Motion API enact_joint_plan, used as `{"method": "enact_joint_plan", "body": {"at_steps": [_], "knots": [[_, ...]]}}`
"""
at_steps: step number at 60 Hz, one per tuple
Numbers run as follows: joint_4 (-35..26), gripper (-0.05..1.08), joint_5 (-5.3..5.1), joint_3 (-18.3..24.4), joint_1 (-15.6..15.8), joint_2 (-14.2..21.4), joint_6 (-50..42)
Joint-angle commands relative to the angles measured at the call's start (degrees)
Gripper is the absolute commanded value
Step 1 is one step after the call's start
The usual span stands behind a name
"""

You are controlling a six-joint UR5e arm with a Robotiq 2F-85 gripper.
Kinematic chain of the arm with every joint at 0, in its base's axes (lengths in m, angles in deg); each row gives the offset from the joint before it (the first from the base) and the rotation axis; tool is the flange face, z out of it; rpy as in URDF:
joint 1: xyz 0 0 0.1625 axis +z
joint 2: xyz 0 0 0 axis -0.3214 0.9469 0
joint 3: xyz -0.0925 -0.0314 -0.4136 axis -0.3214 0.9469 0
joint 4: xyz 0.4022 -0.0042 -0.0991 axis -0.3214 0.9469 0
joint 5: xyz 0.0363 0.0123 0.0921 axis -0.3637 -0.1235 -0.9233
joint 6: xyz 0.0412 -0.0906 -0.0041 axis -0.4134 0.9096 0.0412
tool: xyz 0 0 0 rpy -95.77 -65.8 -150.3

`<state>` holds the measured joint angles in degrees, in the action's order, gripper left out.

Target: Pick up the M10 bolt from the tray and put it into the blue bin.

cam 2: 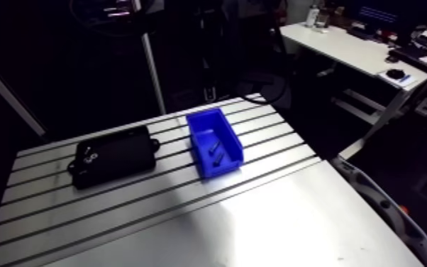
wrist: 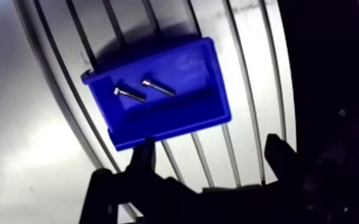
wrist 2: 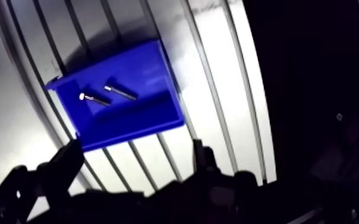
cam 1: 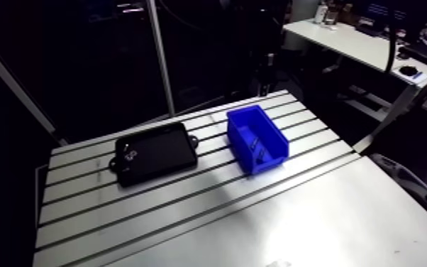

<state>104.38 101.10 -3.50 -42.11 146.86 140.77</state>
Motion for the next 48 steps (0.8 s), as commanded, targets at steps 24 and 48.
{"method": "enact_joint_plan", "body": {"at_steps": [24, 48], "knots": [[-28.74, 0.00, -11.40, 20.32, 1.03, 6.18, -80.80], [-31.39, 0.00, -10.61, 19.39, 5.73, 8.86, -80.89]]}}
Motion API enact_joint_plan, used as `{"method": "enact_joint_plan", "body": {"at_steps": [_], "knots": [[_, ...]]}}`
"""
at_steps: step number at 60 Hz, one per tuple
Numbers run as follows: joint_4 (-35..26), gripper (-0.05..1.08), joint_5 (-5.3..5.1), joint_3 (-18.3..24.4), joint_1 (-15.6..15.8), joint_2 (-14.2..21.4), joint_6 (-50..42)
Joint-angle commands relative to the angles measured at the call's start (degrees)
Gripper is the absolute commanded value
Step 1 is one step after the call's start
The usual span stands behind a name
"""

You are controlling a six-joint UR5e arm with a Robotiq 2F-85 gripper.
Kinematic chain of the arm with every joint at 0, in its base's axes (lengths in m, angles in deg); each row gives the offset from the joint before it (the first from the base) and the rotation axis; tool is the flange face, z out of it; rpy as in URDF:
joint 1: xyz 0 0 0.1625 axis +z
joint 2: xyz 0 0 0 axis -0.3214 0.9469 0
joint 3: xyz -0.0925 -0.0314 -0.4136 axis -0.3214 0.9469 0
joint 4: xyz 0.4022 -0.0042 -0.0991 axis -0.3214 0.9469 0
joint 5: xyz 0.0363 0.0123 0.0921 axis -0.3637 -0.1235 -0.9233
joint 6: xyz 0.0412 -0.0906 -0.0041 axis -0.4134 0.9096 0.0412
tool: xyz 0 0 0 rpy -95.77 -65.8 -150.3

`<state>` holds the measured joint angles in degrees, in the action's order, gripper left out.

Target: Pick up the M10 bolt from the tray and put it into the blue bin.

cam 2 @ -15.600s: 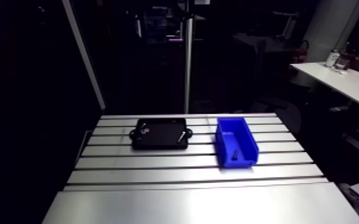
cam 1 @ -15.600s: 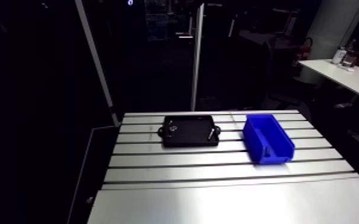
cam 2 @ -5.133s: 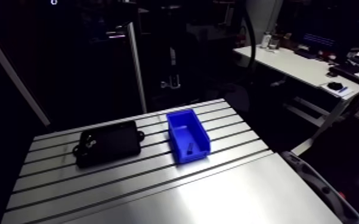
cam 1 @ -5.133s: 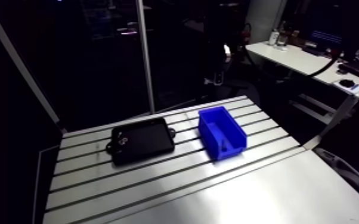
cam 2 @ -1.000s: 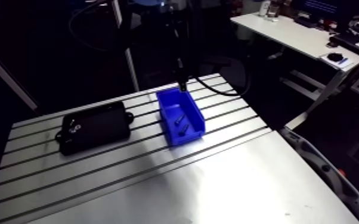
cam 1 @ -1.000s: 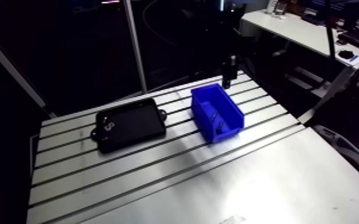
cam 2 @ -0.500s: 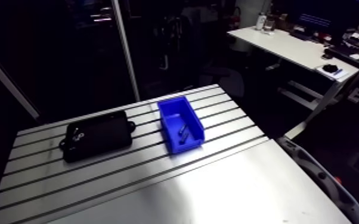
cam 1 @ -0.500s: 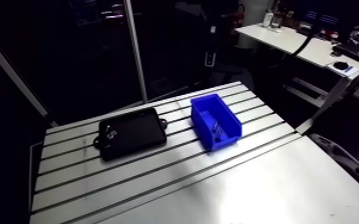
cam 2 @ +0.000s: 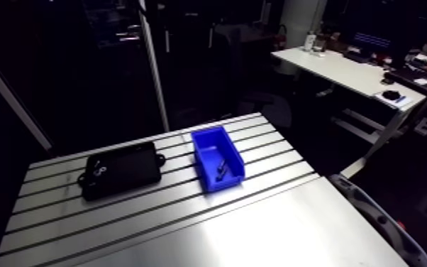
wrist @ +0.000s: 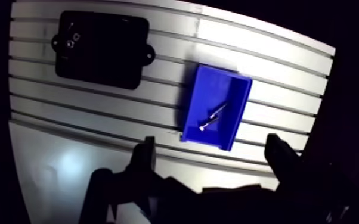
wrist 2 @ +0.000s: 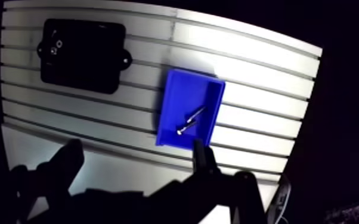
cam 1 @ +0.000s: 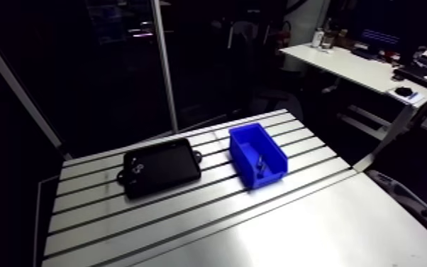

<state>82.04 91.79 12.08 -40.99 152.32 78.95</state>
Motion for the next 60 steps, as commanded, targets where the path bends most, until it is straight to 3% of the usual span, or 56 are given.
{"method": "enact_joint_plan", "body": {"at_steps": [1, 6, 13, 15, 19, 33, 41, 60], "knots": [[-9.05, 0.00, -1.31, 3.81, 4.61, 3.40, -19.07], [-11.33, 0.00, 1.02, 4.75, 5.74, 4.05, -19.07], [-12.99, 0.00, 1.84, 5.40, 7.29, 4.06, -19.14], [-13.13, 0.00, 2.73, 5.50, 7.88, 4.14, -19.15], [-12.90, 0.00, 3.56, 5.67, 8.07, 4.15, -19.15], [-12.45, 0.00, 4.04, 5.25, 8.44, 4.31, -19.33], [-12.27, 0.00, 5.42, 5.01, 8.35, 4.33, -19.68], [-12.17, 0.00, 5.29, 4.81, 8.44, 4.33, -19.77]]}}
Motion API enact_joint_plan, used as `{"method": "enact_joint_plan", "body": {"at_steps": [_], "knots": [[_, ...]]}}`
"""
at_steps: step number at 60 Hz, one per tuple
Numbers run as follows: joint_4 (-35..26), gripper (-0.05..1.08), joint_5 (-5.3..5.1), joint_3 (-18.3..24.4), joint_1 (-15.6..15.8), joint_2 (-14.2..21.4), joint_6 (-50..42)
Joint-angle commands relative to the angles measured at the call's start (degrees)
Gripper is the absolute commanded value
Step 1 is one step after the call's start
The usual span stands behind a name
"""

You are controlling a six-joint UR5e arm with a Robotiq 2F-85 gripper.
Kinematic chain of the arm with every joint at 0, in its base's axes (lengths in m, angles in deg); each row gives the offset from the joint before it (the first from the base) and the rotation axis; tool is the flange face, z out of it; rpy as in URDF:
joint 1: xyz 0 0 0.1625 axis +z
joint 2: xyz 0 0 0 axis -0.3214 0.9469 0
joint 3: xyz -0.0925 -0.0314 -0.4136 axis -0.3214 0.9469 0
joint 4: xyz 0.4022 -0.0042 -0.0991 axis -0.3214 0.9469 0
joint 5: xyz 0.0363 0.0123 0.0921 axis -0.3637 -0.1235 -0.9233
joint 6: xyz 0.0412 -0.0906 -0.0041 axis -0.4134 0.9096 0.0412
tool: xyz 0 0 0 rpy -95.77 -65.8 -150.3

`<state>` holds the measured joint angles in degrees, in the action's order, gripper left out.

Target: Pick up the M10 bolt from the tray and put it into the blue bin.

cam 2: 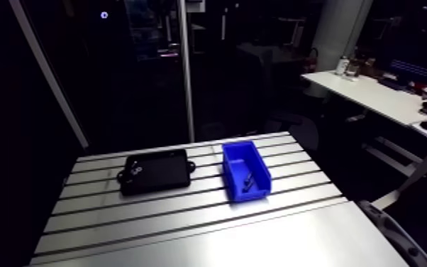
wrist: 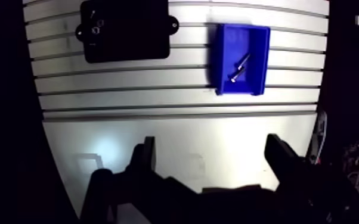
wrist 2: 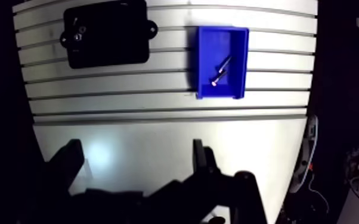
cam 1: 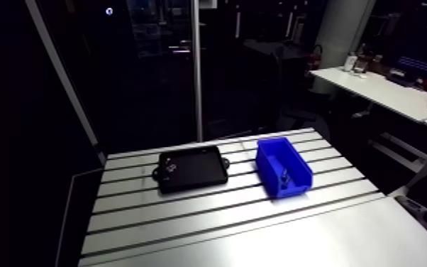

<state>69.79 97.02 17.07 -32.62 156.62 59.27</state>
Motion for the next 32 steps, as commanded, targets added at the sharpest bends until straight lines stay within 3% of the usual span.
{"method": "enact_joint_plan", "body": {"at_steps": [1, 32], "knots": [[0.09, 0.00, 0.06, -0.25, 0.07, 0.02, -0.09], [1.58, 0.00, 0.24, -1.14, 0.94, 0.04, -0.88]]}}
